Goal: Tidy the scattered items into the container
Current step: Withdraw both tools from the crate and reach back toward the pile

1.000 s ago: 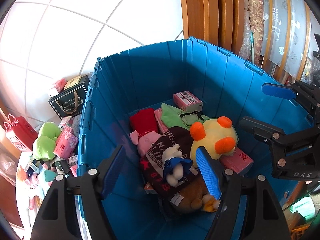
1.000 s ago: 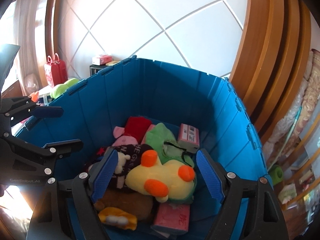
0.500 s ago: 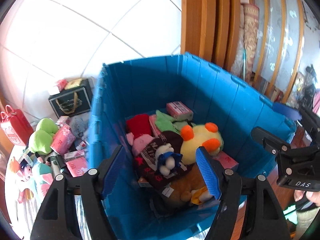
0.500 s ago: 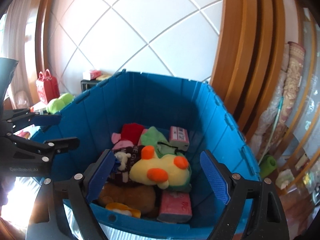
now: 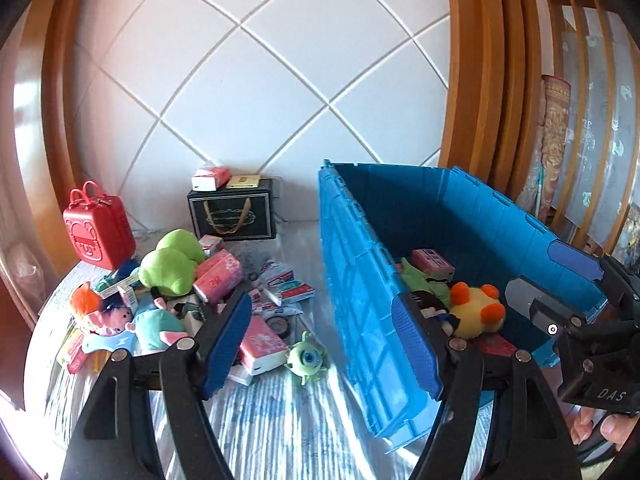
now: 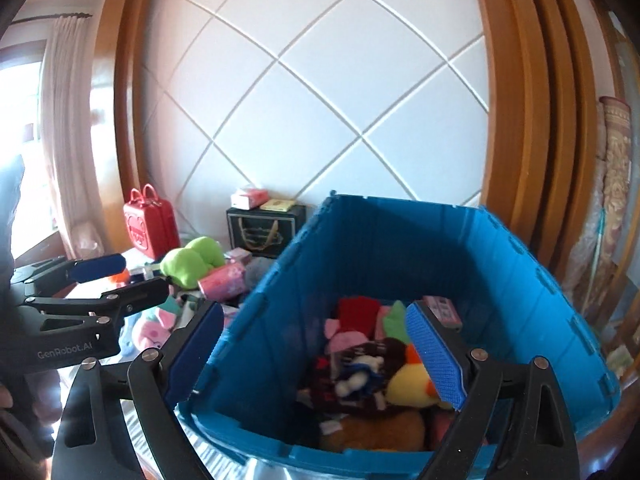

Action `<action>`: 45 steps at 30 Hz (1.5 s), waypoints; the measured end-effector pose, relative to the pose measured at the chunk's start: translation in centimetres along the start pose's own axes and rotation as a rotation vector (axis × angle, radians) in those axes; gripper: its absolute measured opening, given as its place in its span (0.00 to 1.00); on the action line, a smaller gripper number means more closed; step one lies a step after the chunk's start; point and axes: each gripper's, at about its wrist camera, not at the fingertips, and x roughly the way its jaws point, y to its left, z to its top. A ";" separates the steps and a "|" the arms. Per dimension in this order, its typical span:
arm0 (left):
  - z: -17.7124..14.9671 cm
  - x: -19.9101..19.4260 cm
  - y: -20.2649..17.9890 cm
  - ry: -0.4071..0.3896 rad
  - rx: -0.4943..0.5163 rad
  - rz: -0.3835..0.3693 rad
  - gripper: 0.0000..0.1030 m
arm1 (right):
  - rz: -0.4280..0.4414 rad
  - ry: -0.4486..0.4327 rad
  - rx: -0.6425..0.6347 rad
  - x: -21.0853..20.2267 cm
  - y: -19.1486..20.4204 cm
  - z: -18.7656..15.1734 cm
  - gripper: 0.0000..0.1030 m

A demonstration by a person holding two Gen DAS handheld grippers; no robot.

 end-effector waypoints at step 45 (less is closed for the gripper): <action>-14.0 8.5 50.8 0.351 -0.240 0.347 0.70 | 0.160 0.374 0.047 27.0 31.7 -4.2 0.91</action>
